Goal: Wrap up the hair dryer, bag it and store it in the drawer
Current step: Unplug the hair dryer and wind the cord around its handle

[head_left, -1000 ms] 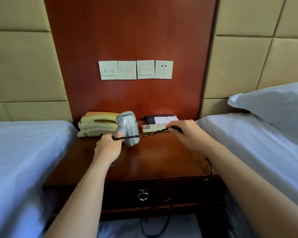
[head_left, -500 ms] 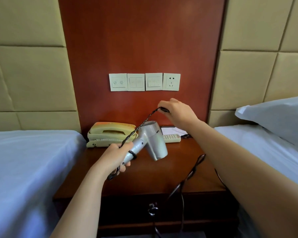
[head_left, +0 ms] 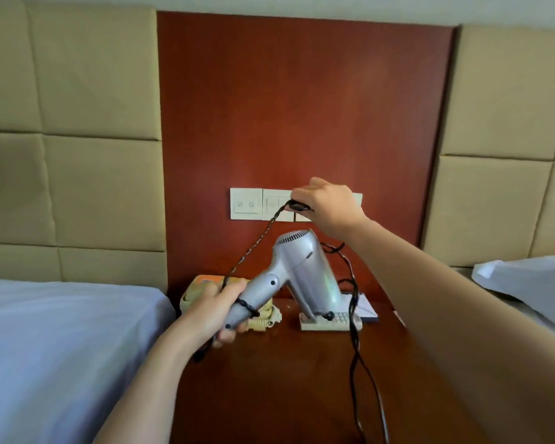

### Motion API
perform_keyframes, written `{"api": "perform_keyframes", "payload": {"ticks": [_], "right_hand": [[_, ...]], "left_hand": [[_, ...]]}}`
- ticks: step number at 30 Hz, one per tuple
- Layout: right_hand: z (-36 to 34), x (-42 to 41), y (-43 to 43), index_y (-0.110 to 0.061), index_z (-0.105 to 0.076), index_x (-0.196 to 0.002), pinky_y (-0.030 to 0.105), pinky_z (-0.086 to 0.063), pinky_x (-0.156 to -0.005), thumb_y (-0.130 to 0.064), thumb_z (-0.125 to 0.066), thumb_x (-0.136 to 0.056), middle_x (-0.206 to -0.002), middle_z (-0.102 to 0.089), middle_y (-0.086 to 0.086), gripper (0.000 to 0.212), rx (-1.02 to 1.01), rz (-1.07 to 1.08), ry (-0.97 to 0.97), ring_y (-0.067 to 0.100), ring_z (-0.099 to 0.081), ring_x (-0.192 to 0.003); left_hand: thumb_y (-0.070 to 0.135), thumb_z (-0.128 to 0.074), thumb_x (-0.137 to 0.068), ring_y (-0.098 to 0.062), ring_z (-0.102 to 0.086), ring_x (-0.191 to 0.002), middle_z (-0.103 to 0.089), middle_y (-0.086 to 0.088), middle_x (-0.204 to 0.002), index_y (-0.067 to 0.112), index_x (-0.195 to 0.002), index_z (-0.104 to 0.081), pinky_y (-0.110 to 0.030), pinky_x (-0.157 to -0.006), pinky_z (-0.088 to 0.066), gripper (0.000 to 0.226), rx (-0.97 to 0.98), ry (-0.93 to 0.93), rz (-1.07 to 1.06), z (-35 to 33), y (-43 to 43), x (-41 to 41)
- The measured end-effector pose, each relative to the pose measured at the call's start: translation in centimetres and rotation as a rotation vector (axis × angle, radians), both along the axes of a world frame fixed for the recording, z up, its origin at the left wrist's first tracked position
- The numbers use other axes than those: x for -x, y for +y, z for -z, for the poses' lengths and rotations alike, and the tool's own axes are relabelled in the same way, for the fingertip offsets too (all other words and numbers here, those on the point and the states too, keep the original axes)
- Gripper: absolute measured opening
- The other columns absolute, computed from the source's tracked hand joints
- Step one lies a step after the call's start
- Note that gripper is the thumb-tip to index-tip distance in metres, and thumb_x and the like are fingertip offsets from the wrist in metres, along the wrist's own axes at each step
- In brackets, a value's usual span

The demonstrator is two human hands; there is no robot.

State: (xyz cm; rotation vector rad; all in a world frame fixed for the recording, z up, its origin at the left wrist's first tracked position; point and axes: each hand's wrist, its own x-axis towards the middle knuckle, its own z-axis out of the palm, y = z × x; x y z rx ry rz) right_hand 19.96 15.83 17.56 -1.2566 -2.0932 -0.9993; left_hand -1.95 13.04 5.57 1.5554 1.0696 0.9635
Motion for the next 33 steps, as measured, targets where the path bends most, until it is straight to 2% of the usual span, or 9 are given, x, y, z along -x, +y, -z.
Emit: {"api": "perform_keyframes", "payload": {"ticks": [6, 11, 15, 19, 22, 25, 27, 30, 33], "right_hand": [[-2.8, -1.2, 0.3, -0.01, -0.058, -0.089, 0.031, -0.035, -0.053, -0.041, -0.047, -0.095, -0.085, -0.066, 0.001, 0.033, -0.075, -0.024, 0.06, 0.025, -0.052, -0.09], [0.3, -2.4, -0.8, -0.008, -0.058, -0.088, 0.031, -0.035, -0.056, -0.041, -0.048, -0.093, -0.077, -0.058, -0.003, 0.035, 0.057, -0.023, 0.176, 0.023, -0.05, -0.087], [5.8, -3.7, -1.3, -0.015, -0.063, -0.083, 0.034, -0.04, -0.06, -0.043, -0.057, -0.088, -0.069, -0.055, -0.005, 0.03, 0.348, -0.016, 0.421, 0.019, -0.049, -0.072], [10.5, -4.9, -0.9, -0.021, -0.052, -0.054, 0.031, -0.041, -0.055, -0.005, -0.059, -0.083, -0.054, -0.052, -0.006, 0.035, 0.582, -0.032, 0.716, 0.01, -0.045, -0.05], [13.4, -5.0, -1.7, -0.019, -0.045, -0.057, 0.031, -0.035, -0.059, 0.007, -0.05, -0.085, -0.059, -0.045, -0.002, 0.039, 0.746, 0.043, 0.858, 0.009, -0.041, -0.054], [15.3, -4.7, -2.2, -0.013, -0.064, -0.085, 0.039, -0.045, -0.072, -0.011, -0.052, -0.093, -0.083, -0.064, 0.009, 0.015, 0.769, 0.132, 0.743, 0.031, -0.059, -0.083], [16.3, -4.5, -3.0, -0.024, -0.063, -0.077, 0.033, -0.038, -0.059, -0.035, -0.053, -0.093, -0.069, -0.061, 0.0, 0.022, 0.723, 0.124, 0.537, 0.024, -0.056, -0.071], [18.1, -4.6, -4.1, -0.022, -0.065, -0.094, 0.033, -0.041, -0.061, -0.051, -0.045, -0.091, -0.087, -0.07, 0.001, 0.035, 0.543, 0.135, 0.22, 0.023, -0.063, -0.084], [20.1, -4.5, -5.6, -0.021, -0.063, -0.086, 0.033, -0.044, -0.056, -0.06, -0.028, -0.087, -0.085, -0.069, -0.002, 0.052, 0.466, 0.1, 0.158, 0.021, -0.063, -0.083]], "left_hand": [[0.032, -0.038, -0.099, -0.01, -0.03, -0.022, -0.047, -0.003, -0.034, 0.001, -0.063, -0.049, -0.01, -0.032, -0.023, 0.049, -0.124, 0.001, 0.044, -4.5, 1.0, -0.2], [0.039, -0.042, -0.097, -0.014, -0.034, -0.029, -0.053, -0.013, -0.05, 0.001, -0.082, -0.051, -0.013, -0.035, -0.025, 0.041, -0.054, 0.053, 0.106, -1.8, 0.6, -0.8], [0.035, -0.036, -0.099, -0.012, -0.032, -0.027, -0.05, -0.01, -0.048, 0.003, -0.083, -0.05, -0.01, -0.034, -0.021, 0.038, 0.086, 0.035, 0.25, 1.8, -1.3, -2.0], [0.039, -0.033, -0.097, -0.011, -0.03, -0.026, -0.046, -0.011, -0.048, 0.002, -0.085, -0.062, -0.014, -0.036, -0.014, 0.048, 0.249, -0.112, 0.348, 4.4, -1.5, -2.6], [0.045, -0.034, -0.092, -0.011, -0.029, -0.023, -0.044, -0.01, -0.046, 0.001, -0.089, -0.061, -0.014, -0.033, -0.015, 0.052, 0.375, -0.302, 0.389, 5.6, -1.1, -3.0], [0.043, -0.028, -0.096, -0.009, -0.028, -0.021, -0.042, -0.009, -0.045, 0.001, -0.088, -0.059, -0.009, -0.029, -0.019, 0.053, 0.438, -0.505, 0.324, 6.4, -0.7, -3.0], [0.043, -0.027, -0.098, -0.009, -0.029, -0.02, -0.042, -0.009, -0.044, 0.001, -0.087, -0.057, -0.007, -0.027, -0.021, 0.053, 0.458, -0.646, 0.256, 6.9, -0.6, -2.8], [0.047, -0.026, -0.098, -0.008, -0.029, -0.02, -0.042, -0.006, -0.044, 0.002, -0.089, -0.054, -0.007, -0.025, -0.023, 0.054, 0.473, -0.769, 0.149, 7.5, -0.3, -2.7], [0.048, -0.029, -0.098, -0.009, -0.03, -0.022, -0.044, -0.007, -0.047, 0.004, -0.088, -0.049, -0.009, -0.026, -0.023, 0.049, 0.473, -0.76, 0.04, 7.8, -0.1, -2.7]]}}
